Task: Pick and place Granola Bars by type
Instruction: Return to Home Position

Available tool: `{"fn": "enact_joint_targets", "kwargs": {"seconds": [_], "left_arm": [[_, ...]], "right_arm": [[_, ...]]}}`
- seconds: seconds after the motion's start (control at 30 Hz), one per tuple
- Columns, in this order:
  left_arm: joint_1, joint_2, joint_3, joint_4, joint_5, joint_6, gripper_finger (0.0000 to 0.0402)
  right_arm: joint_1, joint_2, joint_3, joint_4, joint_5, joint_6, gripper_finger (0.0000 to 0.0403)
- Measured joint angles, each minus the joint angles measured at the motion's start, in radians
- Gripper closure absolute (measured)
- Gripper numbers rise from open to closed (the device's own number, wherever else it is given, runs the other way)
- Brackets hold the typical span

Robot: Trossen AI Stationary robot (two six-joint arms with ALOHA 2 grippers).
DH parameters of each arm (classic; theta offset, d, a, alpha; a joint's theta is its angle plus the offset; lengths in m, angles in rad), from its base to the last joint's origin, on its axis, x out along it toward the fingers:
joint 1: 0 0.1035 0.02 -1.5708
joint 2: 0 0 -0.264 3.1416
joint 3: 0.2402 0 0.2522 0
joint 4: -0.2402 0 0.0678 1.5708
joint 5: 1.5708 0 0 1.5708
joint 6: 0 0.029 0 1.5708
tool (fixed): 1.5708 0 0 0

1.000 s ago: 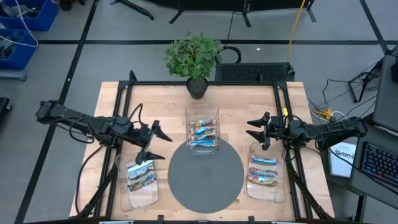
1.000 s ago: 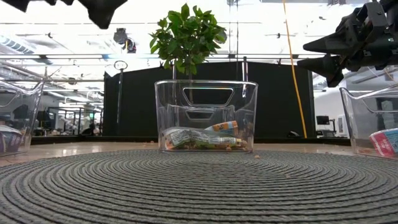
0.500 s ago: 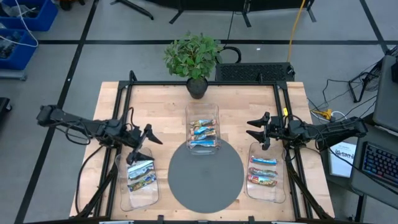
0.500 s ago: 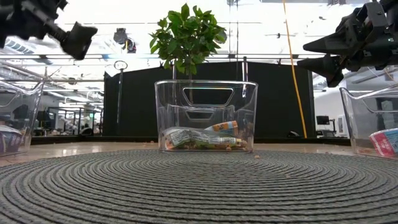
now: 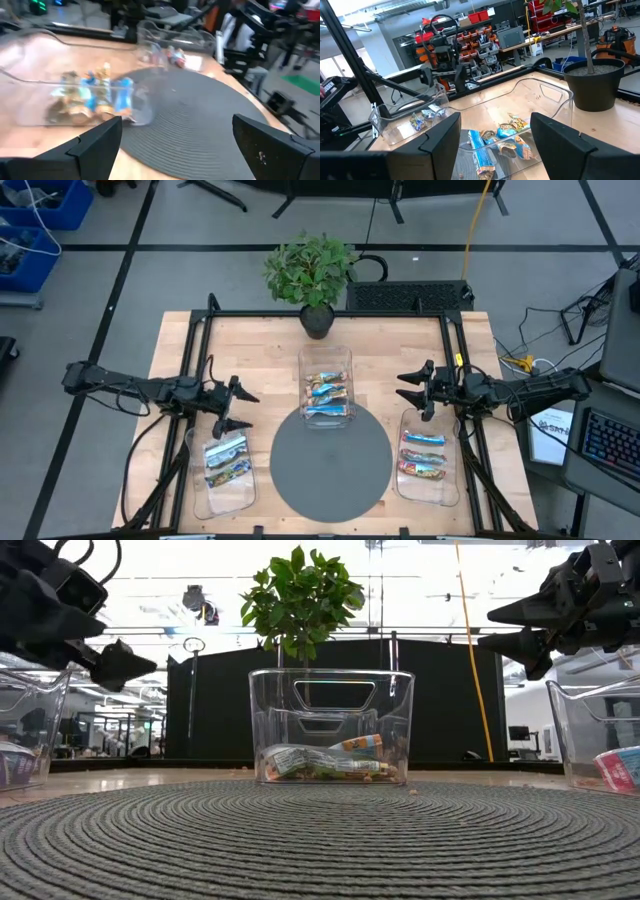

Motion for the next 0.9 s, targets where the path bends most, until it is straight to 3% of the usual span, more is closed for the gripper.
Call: {"fn": "enact_joint_targets", "kwargs": {"seconds": [0.23,0.37,0.63,0.9], "left_arm": [[0.05,-0.195,0.002,-0.107,-0.163,0.02,0.002],[0.076,-0.31,0.003,-0.107,-0.159,0.059,0.0025],[0.071,-0.308,0.002,-0.1,-0.16,0.044,0.0021],[0.046,-0.308,0.0,-0.068,-0.305,0.015,0.0024]], "right_arm": [[0.0,0.0,0.0,0.0,0.0,0.0,0.017],[0.0,0.0,0.0,0.0,0.0,0.0,0.017],[0.0,0.0,0.0,0.0,0.0,0.0,0.017],[0.0,0.001,0.0,0.0,0.0,0.0,0.017]]}}
